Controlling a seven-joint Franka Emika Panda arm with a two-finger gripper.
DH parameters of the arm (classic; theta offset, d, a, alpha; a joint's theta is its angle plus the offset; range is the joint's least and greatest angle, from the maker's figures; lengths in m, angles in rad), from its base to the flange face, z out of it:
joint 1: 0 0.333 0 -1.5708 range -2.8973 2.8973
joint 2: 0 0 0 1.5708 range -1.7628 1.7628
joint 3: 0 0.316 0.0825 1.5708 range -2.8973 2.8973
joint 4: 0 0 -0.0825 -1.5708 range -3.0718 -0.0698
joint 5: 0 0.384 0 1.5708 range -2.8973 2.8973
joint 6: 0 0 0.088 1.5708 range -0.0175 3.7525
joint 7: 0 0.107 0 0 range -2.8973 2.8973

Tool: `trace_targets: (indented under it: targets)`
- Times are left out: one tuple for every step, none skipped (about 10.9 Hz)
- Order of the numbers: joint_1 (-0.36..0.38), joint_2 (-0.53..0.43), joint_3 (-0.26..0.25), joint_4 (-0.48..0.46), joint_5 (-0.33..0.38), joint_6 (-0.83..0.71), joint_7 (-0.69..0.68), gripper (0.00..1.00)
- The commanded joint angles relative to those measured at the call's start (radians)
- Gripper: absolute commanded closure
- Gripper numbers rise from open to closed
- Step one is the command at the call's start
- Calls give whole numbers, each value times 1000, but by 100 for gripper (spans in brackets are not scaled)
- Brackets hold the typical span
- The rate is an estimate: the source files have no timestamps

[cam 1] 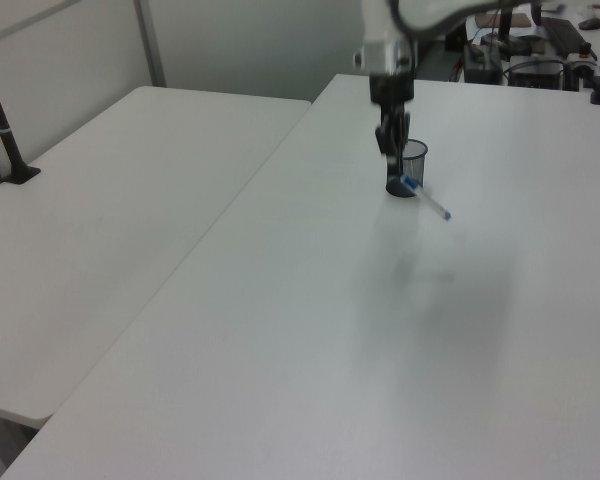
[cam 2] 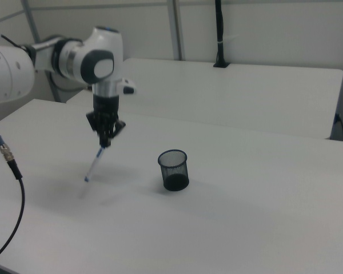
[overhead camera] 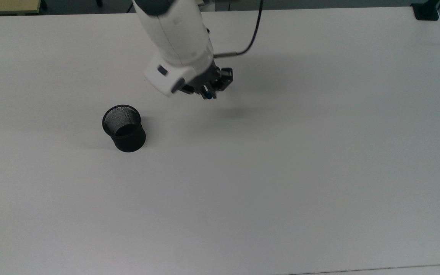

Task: Remove the marker
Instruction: 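Carry the marker beside the cup and lower it onto the table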

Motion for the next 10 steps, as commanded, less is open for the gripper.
trace_targets:
  targets:
    - [43,95,5,-3,-110,-15,9,86]
    - [49,118,6,-12,-142,-8,10,85]
    - [51,126,6,-13,-153,-1,12,78]
    - [51,126,5,-16,-153,17,15,64]
    - [51,127,5,-24,-153,40,21,47]
    - [51,126,5,-38,-153,72,29,21]
    - [51,126,5,-38,-155,86,29,5]
    - [51,120,5,-32,-166,83,29,0]
    - [51,97,3,-29,-181,83,29,0]
    - [40,45,-1,-24,-186,83,30,0]
